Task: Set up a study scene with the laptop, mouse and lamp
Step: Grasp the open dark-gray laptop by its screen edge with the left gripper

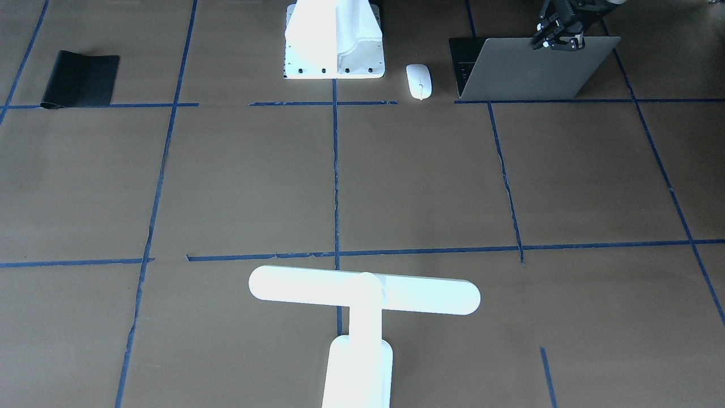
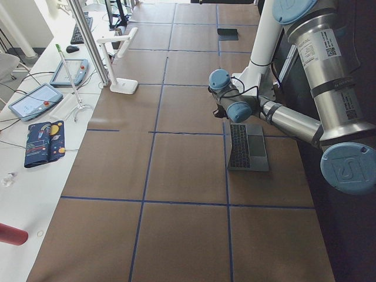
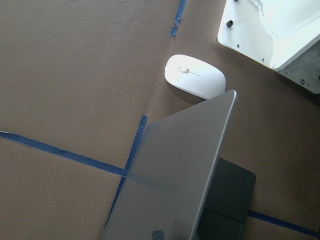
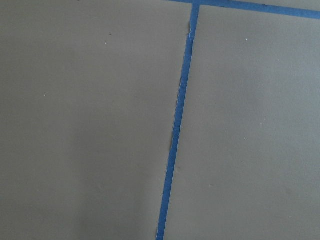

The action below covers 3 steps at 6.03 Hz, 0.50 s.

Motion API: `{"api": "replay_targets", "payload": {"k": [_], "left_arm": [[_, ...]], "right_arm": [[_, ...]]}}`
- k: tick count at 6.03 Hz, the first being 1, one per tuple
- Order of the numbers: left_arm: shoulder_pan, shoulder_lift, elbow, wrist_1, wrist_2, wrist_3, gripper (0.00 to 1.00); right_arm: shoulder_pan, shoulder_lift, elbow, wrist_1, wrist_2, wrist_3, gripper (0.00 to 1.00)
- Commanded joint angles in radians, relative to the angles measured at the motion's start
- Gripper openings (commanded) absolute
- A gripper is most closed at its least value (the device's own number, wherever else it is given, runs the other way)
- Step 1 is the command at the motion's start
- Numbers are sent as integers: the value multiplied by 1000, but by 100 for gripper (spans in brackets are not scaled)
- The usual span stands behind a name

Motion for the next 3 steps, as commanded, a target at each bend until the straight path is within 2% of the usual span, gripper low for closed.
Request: {"api": "replay_targets", "payload": {"k": [1,3], "left_arm": [[-33,-13,0,1,0,0,5],[-86,-44,2,0,0,32,0]], "right_arm": [[0,0,0,0,0,0,100],[0,0,-1,0,-2,0,100]]}}
